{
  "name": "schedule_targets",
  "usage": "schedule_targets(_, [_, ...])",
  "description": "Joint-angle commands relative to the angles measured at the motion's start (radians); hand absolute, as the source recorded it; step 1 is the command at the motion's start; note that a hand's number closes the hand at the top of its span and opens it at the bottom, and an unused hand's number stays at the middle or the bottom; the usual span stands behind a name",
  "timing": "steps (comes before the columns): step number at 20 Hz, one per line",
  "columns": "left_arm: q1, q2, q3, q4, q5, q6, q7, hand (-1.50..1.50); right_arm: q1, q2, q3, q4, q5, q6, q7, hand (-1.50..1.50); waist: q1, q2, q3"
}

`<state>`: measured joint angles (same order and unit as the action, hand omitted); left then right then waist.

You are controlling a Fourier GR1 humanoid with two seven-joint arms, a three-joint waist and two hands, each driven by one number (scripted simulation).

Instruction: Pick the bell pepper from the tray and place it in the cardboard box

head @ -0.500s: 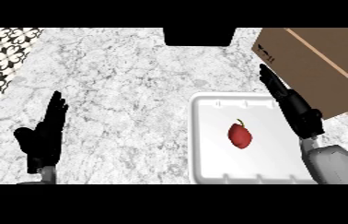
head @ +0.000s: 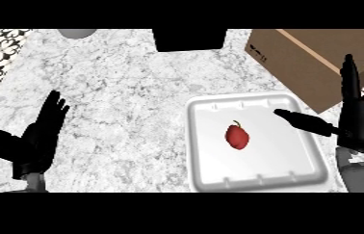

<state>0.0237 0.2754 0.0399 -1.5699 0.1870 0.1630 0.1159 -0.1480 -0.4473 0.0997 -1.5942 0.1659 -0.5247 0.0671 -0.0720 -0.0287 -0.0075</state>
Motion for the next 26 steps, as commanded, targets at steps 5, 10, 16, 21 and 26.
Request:
schedule_targets(5, [-0.019, 0.052, 0.03, -0.067, 0.105, -0.098, 0.089, 0.0, 0.199, 0.088, 0.192, -0.25, 0.506, -0.315, 0.044, -1.5, 0.037, 0.013, 0.001])
schedule_targets(10, [0.002, 0.052, 0.043, -0.061, 0.134, -0.122, 0.082, 0.0, 0.312, 0.053, 0.225, -0.218, 0.705, -0.092, 0.315, -1.5, 0.04, 0.021, -0.007])
schedule_targets(16, [-0.023, 0.065, 0.032, -0.084, 0.123, -0.128, 0.094, 0.0, 0.309, 0.045, 0.262, -0.223, 0.9, 0.214, 0.625, -1.5, 0.065, 0.028, -0.01])
schedule_targets(21, [-0.037, 0.063, 0.019, -0.077, 0.125, -0.133, 0.12, 0.0, 0.223, 0.154, 0.35, -0.274, 0.988, 0.526, 0.928, -1.5, 0.091, 0.031, -0.004])
schedule_targets(26, [-0.04, 0.044, 0.005, -0.095, 0.124, -0.128, 0.126, 0.0, 0.049, 0.354, 0.395, -0.28, 1.02, 0.81, 1.216, -1.5, 0.095, 0.028, 0.003])
